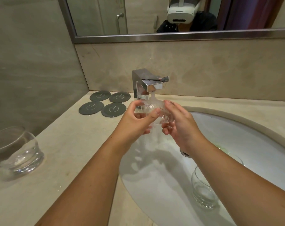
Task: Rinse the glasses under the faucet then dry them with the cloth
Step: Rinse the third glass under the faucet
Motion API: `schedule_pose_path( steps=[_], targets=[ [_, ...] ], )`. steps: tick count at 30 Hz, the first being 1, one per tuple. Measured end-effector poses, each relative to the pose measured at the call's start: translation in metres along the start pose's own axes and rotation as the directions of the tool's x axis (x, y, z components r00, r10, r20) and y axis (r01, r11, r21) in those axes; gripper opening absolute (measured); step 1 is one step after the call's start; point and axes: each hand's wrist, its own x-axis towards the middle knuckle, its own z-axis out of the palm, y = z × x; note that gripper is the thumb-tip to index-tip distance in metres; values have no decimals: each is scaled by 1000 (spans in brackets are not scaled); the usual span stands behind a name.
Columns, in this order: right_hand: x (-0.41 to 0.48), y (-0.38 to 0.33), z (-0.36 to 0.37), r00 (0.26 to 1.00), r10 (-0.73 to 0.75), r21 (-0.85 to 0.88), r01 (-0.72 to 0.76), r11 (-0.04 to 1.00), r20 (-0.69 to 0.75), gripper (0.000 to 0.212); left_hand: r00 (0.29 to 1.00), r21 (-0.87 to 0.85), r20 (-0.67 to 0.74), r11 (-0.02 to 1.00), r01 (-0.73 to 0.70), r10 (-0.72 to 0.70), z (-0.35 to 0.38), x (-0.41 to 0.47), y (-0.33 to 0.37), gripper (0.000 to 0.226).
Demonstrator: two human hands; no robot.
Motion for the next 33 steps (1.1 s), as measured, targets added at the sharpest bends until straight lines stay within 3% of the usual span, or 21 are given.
schedule_pose_path(
  steps=[4, 8, 14, 22, 28, 31, 33],
  targets=[
    [-2, -1, 1, 999, 17, -26, -18, 1000, -33, 35, 996, 89, 56, 993, -74, 69, 0, -4, -1, 78],
    [-2, -1, 2, 998, 37, -40, -39, 998, -42, 46, 994, 70, -8, 992, -108, 109, 2, -2, 1, 63],
    [-1, -1, 1, 1000, -16, 1, 16, 1000, 26, 25, 997, -32, -59, 999, -41, 39, 5, -1, 2, 60],
    [-2, 0, 0, 998, -37, -28, 36, 999, -46, 36, 997, 37, 41, 997, -72, 71, 2, -5, 2, 85],
    [1, 1, 1, 999, 18, -40, -19, 999, -33, 47, 996, 36, -34, 996, -79, 81, 2, -2, 2, 60],
    [3, 0, -1, 1000, 3, 16, -3, 1000, 16, 34, 998, -57, -50, 998, -36, 33, 3, -2, 2, 50],
    [3, 1, -1, 1000, -15, 31, 15, 999, 4, 29, 999, -81, -33, 997, -16, 14, 3, -2, 2, 62]
  ],
)
